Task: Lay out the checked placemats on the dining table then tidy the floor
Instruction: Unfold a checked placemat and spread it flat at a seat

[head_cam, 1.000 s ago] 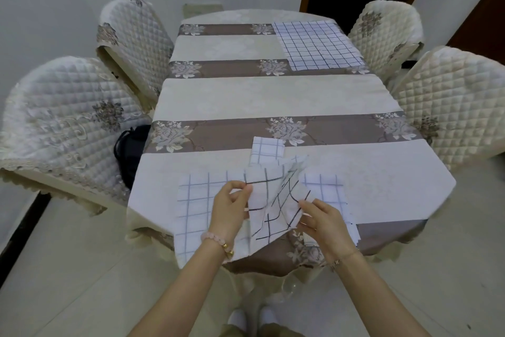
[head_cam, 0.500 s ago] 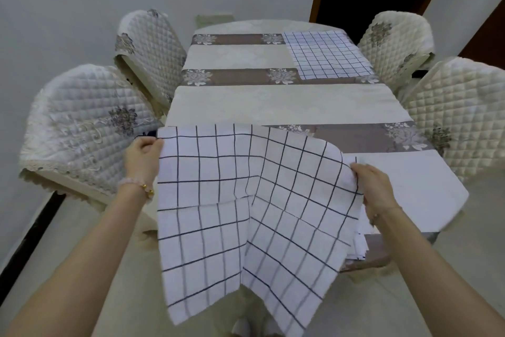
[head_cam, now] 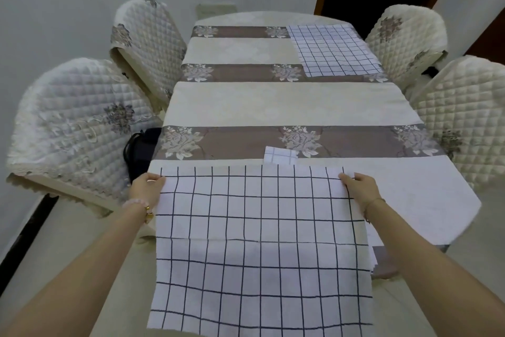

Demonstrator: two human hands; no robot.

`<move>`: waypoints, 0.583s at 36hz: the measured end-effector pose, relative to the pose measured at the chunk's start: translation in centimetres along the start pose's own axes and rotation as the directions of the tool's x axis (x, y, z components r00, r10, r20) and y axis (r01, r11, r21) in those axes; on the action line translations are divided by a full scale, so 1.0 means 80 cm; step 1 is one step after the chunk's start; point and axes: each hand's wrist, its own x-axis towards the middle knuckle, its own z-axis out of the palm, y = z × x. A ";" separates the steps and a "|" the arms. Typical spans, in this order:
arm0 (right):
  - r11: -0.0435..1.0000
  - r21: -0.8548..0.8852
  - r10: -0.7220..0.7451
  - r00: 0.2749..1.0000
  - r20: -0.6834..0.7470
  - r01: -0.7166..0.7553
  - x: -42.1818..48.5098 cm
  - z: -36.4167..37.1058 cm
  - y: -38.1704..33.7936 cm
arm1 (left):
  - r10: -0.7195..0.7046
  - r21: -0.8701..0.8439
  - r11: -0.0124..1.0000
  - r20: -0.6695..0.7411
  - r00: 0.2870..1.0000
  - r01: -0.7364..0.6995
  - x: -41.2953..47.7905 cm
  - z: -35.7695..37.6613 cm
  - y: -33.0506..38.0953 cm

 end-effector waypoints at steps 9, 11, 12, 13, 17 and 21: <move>0.998 -0.051 0.031 1.000 -0.003 -0.031 0.018 0.007 0.012 | -0.026 -0.023 0.999 -0.009 1.000 0.026 0.022 0.014 0.010; 0.997 -0.065 0.039 0.998 0.044 -0.036 0.016 0.006 0.016 | -0.049 -0.043 0.998 -0.027 0.998 0.048 0.025 0.016 0.012; 0.997 -0.068 0.046 0.996 0.072 -0.041 0.013 0.005 0.016 | -0.064 -0.050 0.997 -0.034 0.997 0.062 0.027 0.017 0.012; 0.997 -0.067 0.054 0.993 0.102 -0.048 0.010 0.003 0.018 | -0.077 -0.055 0.996 -0.041 0.996 0.075 0.029 0.017 0.011; 0.993 -0.114 0.026 0.982 0.186 -0.005 -0.003 -0.006 0.033 | -0.112 -0.054 0.993 -0.050 0.992 0.109 0.030 0.015 0.004; 0.963 -0.270 0.049 0.974 0.221 0.013 -0.011 -0.006 0.053 | -0.136 -0.070 0.989 -0.039 0.990 0.133 0.030 0.016 -0.003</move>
